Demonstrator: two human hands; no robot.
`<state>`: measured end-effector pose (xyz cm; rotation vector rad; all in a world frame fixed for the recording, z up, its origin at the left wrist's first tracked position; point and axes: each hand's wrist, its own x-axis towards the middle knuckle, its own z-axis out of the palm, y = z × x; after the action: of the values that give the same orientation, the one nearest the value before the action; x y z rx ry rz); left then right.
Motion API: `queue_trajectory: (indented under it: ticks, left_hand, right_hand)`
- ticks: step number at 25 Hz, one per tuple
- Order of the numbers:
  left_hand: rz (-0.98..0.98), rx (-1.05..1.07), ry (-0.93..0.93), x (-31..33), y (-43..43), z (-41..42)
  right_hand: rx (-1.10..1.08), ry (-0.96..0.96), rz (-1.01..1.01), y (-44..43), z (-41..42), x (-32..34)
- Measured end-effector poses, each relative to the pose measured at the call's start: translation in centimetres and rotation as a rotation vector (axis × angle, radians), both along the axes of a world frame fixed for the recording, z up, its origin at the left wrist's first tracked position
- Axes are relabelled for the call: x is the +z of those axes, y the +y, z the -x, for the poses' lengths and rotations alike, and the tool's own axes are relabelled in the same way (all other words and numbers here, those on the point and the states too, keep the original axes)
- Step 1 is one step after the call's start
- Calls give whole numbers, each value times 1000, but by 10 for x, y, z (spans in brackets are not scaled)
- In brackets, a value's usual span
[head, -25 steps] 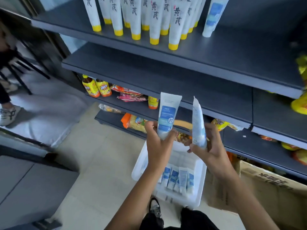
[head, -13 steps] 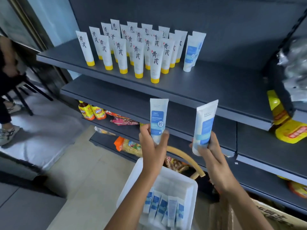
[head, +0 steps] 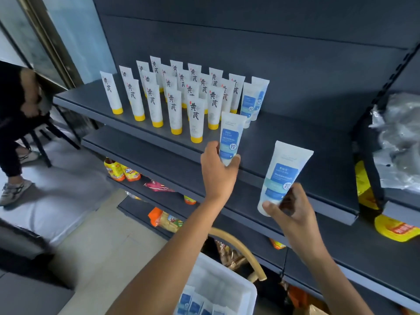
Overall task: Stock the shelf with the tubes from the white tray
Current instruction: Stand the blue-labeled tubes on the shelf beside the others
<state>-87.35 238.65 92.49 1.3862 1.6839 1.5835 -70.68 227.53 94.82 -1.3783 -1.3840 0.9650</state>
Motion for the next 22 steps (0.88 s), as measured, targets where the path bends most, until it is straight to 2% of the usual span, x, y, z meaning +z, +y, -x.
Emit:
queue_trajectory:
  ticks: [11, 22]
  left_hand:
    - [52, -107, 165, 7, 98, 4]
    - [14, -169, 157, -7, 156, -8]
  right_hand:
    - [-37, -19, 55, 22, 24, 4]
    - [-103, -69, 47, 45, 25, 0]
